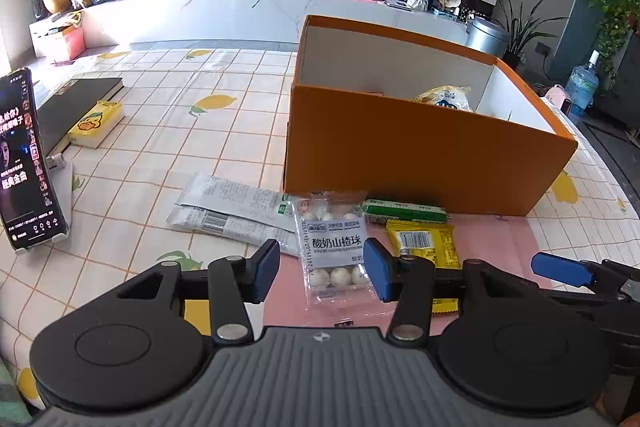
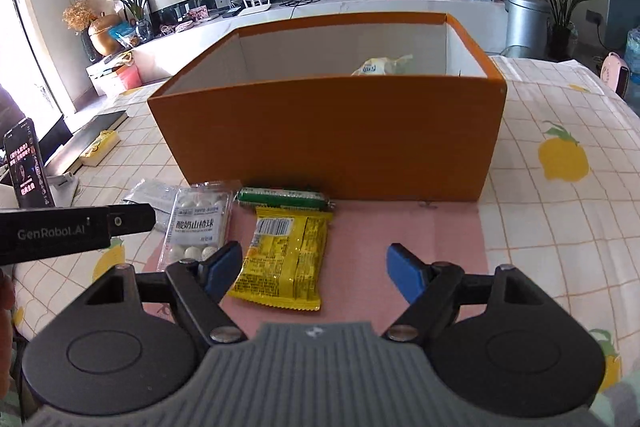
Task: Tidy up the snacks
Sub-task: 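Grasp the clear yogurt-ball pack with the left gripper while the right grasps the yellow biscuit packet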
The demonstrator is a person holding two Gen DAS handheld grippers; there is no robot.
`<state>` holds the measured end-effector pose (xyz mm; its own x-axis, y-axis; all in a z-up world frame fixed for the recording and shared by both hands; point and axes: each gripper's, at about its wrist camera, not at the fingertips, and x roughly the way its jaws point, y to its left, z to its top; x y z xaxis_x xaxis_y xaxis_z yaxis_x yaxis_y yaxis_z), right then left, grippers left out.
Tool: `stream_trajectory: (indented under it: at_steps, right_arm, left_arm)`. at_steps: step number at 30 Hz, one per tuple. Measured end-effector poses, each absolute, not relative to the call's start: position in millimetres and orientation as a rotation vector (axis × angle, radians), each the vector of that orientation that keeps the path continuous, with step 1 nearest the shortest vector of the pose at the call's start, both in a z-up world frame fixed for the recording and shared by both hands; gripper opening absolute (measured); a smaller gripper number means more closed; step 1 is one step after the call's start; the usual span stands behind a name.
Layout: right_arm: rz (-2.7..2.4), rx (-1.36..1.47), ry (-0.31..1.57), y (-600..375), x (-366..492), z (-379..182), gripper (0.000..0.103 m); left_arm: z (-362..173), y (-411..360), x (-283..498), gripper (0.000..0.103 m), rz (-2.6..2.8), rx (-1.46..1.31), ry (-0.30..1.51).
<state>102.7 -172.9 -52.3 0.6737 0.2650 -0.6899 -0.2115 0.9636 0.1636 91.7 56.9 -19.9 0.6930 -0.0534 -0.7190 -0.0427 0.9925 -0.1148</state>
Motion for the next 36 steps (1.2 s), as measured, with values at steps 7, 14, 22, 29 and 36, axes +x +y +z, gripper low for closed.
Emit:
stream_trajectory:
  at_steps: [7,14,22,29,36]
  right_arm:
    - [0.254,0.043,0.814,-149,114,-67,0.077]
    - [0.253,-0.018,0.836,-127,127,-79,0.076]
    - [0.222,-0.064,0.863,-120,143,-91,0.069]
    - [0.244,-0.091,0.861,-133,141,-91,0.055]
    - [0.226,-0.126,0.866,-157,136,-90,0.055]
  left_arm:
    - [-37,71,83,0.057,0.006,-0.175,0.808]
    - [-46,85,84,0.057,-0.005,-0.211,0.817]
    - [-49,88,85,0.058,-0.037,-0.242,0.821]
    - [-50,72,90,0.07,-0.075,-0.213,0.818]
    - [-53,43,100,0.082,-0.046,-0.143,0.836]
